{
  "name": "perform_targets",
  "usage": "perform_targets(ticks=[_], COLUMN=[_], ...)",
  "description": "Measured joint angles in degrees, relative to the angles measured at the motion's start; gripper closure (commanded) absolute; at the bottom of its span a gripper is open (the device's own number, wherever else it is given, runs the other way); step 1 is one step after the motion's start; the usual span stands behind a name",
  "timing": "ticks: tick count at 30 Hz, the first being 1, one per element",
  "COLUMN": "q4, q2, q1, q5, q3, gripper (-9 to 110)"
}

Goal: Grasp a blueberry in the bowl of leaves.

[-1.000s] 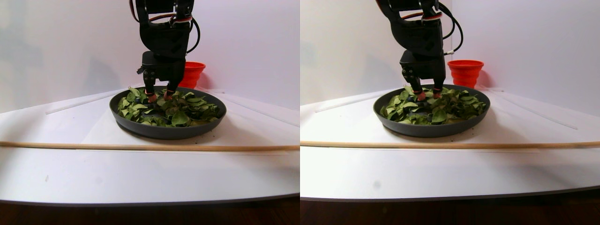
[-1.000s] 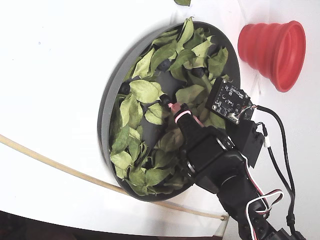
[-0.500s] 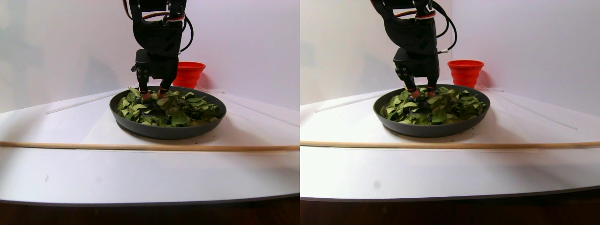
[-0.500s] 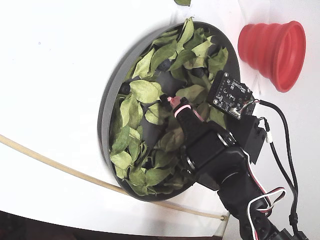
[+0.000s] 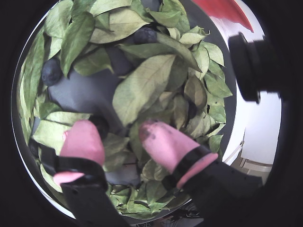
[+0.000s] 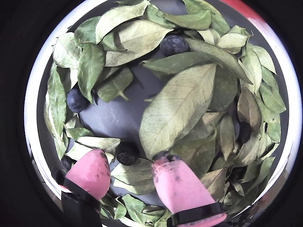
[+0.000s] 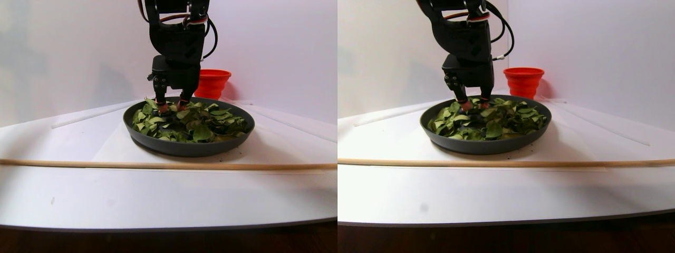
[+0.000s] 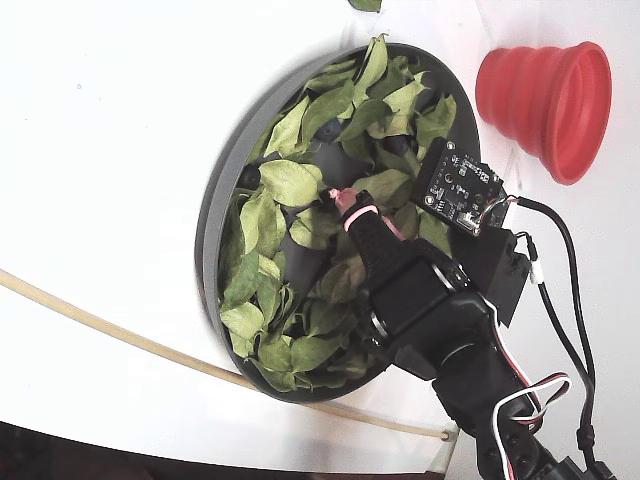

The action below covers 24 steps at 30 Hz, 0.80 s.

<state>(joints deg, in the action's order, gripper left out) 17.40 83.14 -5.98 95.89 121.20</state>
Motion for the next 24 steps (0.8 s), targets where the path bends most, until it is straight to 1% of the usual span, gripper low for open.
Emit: perform_targets(ticks=[11,24], q4=[0.7,1.7], q2=[-4.5,-5.2], q1=[1.1,1.1], q5=[-1.3,-2.3], q3=[-1.3,-3.1], gripper=[84,84])
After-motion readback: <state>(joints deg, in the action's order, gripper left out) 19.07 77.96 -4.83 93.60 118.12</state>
